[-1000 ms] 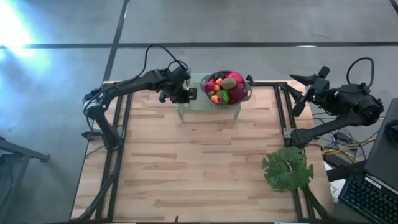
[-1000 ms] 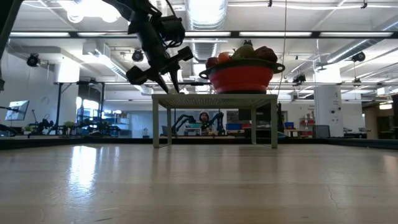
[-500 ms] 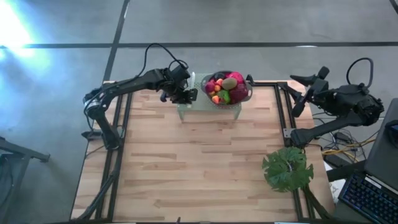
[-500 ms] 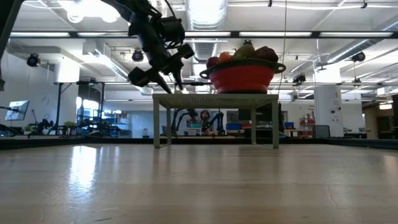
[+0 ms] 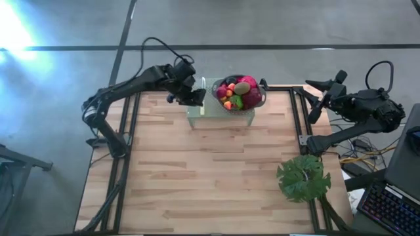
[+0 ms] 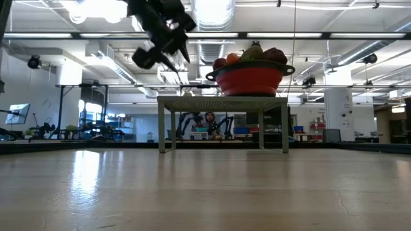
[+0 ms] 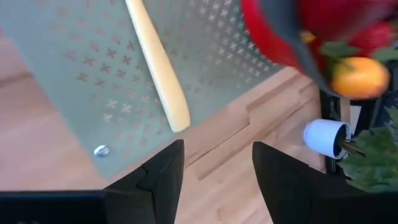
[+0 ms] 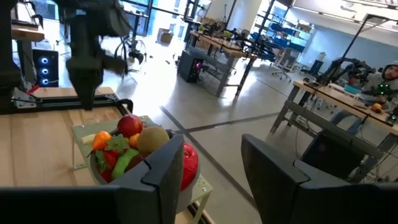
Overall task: Pick & Place Fruit
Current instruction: Return to Home Position
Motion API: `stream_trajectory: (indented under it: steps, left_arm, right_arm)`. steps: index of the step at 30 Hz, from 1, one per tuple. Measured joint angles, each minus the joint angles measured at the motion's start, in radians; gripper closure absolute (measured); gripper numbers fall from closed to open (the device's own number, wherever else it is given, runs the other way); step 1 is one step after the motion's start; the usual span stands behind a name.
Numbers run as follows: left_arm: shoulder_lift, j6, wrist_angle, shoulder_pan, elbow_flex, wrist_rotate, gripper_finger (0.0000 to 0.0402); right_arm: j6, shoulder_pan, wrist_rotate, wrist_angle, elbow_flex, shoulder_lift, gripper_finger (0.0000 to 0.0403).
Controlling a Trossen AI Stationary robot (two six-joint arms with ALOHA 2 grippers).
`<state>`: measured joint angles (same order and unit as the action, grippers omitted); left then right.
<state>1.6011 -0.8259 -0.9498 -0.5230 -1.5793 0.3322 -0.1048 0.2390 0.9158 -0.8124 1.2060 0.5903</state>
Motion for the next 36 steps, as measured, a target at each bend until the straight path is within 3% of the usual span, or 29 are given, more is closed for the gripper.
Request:
stream_trajectory:
  steps: [5,10,13,18,22,26,30,36]
  left_arm:
    - [-0.115,0.059,-0.045,0.012,-0.017,-0.096,0.0207]
    - [-0.264,0.145,-0.063,0.064,0.009,-0.317,0.0207]
    - [-0.349,0.140,-0.062,0.112,0.063,-0.430,0.0207]
    - [-0.469,0.230,-0.020,0.188,0.197,-0.480,0.0219]
    - [-0.566,0.331,0.177,0.294,0.378,-0.601,0.0264]
    - [-0.662,0.437,0.450,0.379,0.574,-0.618,0.0328]
    - [-0.749,0.537,0.671,0.447,0.754,-0.613,0.0387]
    - [-0.878,0.589,0.881,0.486,0.985,-0.614,0.0392]
  right_arm:
    - [0.000,0.000,-0.008,0.000,-0.001,0.001,0.0267]
    - [0.000,0.000,-0.037,0.001,-0.029,0.003,0.0293]
    - [0.004,0.000,-0.074,0.001,-0.055,0.009,0.0313]
    - [0.076,0.000,-0.155,0.002,-0.128,0.011,0.0353]
    - [0.101,0.000,-0.169,0.001,-0.202,0.017,0.0387]
    - [0.141,0.000,-0.191,0.002,-0.268,0.019,0.0394]
    - [0.176,0.000,-0.291,0.020,-0.329,0.019,0.0394]
    - [0.172,0.000,-0.323,0.143,-0.448,-0.023,0.0394]
